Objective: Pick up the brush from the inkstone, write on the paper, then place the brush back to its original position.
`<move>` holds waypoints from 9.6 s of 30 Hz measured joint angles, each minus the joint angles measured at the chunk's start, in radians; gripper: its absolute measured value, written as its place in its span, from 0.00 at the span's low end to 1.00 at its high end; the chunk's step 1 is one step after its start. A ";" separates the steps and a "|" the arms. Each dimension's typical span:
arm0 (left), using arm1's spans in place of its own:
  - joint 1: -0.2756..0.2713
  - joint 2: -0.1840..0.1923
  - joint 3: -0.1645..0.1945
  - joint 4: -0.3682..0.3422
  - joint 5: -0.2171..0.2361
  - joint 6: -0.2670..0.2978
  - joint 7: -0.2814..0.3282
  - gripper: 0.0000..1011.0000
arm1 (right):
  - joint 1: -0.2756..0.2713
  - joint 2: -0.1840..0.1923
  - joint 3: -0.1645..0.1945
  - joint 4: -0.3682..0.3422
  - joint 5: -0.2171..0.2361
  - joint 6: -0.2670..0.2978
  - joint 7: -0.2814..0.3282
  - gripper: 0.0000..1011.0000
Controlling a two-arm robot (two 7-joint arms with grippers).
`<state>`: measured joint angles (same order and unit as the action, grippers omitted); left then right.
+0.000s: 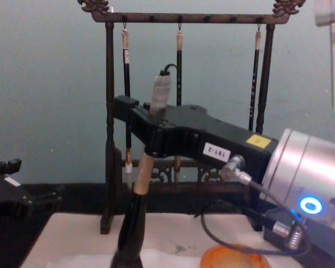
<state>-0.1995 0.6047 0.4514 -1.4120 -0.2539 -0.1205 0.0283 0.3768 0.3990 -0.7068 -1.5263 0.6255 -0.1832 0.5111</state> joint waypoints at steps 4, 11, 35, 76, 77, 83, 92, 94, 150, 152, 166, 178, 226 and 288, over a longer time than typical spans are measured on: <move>0.000 0.000 0.000 0.000 0.000 0.000 0.000 1.00 | 0.002 -0.013 0.004 0.012 -0.006 0.005 0.007 0.00; 0.000 0.000 0.000 0.000 0.000 0.000 0.000 1.00 | 0.004 -0.033 0.012 0.033 -0.018 0.012 0.018 0.00; 0.000 0.000 0.000 0.000 0.000 0.000 0.000 1.00 | -0.021 -0.067 0.049 0.061 -0.057 0.037 0.054 0.00; 0.000 0.000 0.000 0.000 0.000 0.000 0.000 1.00 | -0.121 -0.010 0.138 -0.065 -0.059 0.083 0.100 0.00; 0.000 0.000 0.000 0.000 0.000 0.000 0.000 1.00 | -0.122 -0.011 0.142 -0.069 -0.052 0.083 0.100 0.00; 0.000 0.000 0.000 0.000 0.000 0.000 0.000 1.00 | -0.122 -0.016 0.165 -0.084 -0.021 0.081 0.095 0.00; 0.000 0.000 0.000 0.000 0.000 0.000 0.000 1.00 | -0.107 -0.034 0.213 -0.077 0.043 0.102 0.053 0.00; 0.000 0.000 0.000 0.000 0.000 0.000 0.000 1.00 | -0.101 -0.038 0.225 -0.070 0.065 0.116 0.043 0.00; 0.000 0.000 0.000 0.000 0.000 0.000 0.000 1.00 | 0.039 -0.078 0.425 0.293 0.618 0.434 -0.377 0.00; 0.000 0.000 0.000 0.000 0.000 0.000 0.000 1.00 | 0.041 -0.077 0.425 0.301 0.628 0.435 -0.383 0.00; 0.000 0.000 0.000 0.000 0.000 0.000 0.000 1.00 | 0.041 -0.059 0.418 0.321 0.691 0.448 -0.400 0.00; 0.000 0.000 0.000 0.000 0.000 0.000 0.000 1.00 | 0.046 -0.054 0.400 0.348 0.732 0.447 -0.417 0.00; 0.000 0.000 0.000 0.000 0.000 0.000 0.000 1.00 | -0.016 -0.019 0.371 0.291 0.888 0.349 -0.479 0.00; 0.000 0.000 0.000 0.000 0.000 0.000 0.000 1.00 | -0.019 -0.001 0.307 0.301 0.954 0.246 -0.534 0.18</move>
<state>-0.1995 0.6046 0.4514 -1.4119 -0.2539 -0.1205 0.0283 0.3575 0.3985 -0.4002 -1.2250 1.5795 0.0627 -0.0233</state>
